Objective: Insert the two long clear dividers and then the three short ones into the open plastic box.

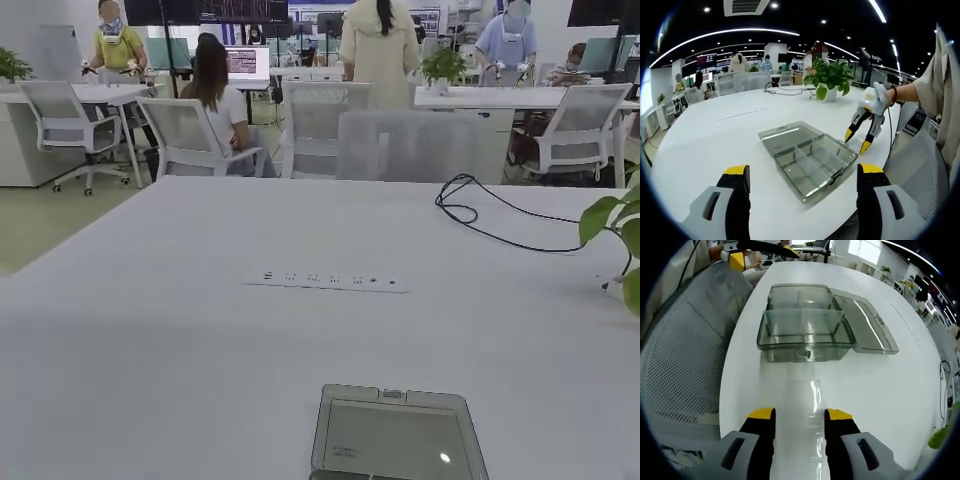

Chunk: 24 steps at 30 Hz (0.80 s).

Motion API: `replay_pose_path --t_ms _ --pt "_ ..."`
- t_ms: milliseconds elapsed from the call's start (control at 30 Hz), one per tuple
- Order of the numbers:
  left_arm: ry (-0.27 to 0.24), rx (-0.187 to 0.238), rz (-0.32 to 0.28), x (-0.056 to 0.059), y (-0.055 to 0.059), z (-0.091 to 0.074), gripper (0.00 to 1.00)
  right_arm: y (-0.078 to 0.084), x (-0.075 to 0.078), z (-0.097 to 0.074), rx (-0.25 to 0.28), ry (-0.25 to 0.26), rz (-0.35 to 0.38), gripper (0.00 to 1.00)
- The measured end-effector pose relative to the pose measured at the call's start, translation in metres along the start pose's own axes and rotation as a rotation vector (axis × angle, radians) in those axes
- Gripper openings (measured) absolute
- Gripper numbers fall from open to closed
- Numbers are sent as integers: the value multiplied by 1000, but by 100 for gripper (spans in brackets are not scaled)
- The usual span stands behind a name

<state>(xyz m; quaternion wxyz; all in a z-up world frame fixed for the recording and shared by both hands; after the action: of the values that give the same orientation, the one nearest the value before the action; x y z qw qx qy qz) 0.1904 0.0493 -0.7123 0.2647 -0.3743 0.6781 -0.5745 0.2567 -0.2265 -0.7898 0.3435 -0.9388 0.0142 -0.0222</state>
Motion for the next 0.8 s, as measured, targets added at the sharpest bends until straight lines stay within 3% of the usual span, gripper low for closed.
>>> replay_pose_path --t_ms 133,467,667,800 --pt "-1 -8 4 0 1 0 89 0 -1 1 4 -18 1 36" --pt "3 -4 10 0 -1 -1 88 1 0 0 25 -1 18 33" --pt "-3 -3 21 -1 -2 -2 88 2 -1 -1 39 24 35 32" --pt "-7 6 17 0 -4 -2 88 3 -1 -6 39 66 27 32"
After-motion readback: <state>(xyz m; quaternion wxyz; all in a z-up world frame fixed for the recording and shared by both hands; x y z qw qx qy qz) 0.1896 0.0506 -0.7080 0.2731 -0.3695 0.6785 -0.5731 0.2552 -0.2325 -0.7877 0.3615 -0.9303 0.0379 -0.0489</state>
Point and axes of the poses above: the centre of the closed fingertips' face, and the gripper's own axes: z roughly forward along the fingers, x roughly to its right, y roughly out of its underside, the point moved 7 cm from there along -z, roughly backward along the fingers, and after that the axes turned 14 degrees about x, right-handed, at the moved point
